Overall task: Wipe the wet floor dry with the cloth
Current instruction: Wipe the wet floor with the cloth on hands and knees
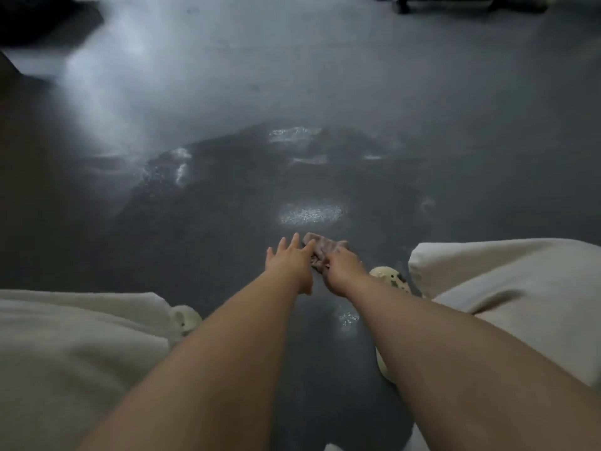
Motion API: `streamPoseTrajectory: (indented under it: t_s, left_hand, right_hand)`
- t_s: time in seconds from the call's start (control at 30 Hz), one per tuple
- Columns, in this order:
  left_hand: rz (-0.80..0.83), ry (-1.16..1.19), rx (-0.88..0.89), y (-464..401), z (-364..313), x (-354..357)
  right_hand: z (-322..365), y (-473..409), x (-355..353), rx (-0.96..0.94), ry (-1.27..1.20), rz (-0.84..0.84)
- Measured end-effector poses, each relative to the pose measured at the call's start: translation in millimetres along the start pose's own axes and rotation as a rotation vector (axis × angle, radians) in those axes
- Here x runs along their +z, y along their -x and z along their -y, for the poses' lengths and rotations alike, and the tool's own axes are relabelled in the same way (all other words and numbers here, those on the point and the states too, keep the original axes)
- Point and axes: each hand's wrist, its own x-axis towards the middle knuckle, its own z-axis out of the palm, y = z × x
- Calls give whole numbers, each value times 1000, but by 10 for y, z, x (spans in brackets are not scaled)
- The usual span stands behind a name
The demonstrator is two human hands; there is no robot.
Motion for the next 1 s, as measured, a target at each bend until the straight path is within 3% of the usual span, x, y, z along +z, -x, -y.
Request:
streamPoseTrajectory:
  t_s: [0.17, 0.43, 0.67, 0.9, 1.0]
  left_hand:
    - [-25, 13, 17, -25, -1, -34]
    - [54, 49, -28, -624, 30, 167]
    - [67, 109, -144, -1307, 37, 599]
    - [133, 200, -182, -1649, -48, 951]
    - [112, 195, -154, -1700, -118, 1089]
  right_hand:
    - [20, 86, 2, 20, 18, -75]
    - [-95, -410, 201, 68, -7, -36]
    - [-397, -1234, 399, -88, 171, -17]
    - [-542, -1667, 818, -256, 312, 144]
    - [-732, -1668, 949, -293, 385, 89]
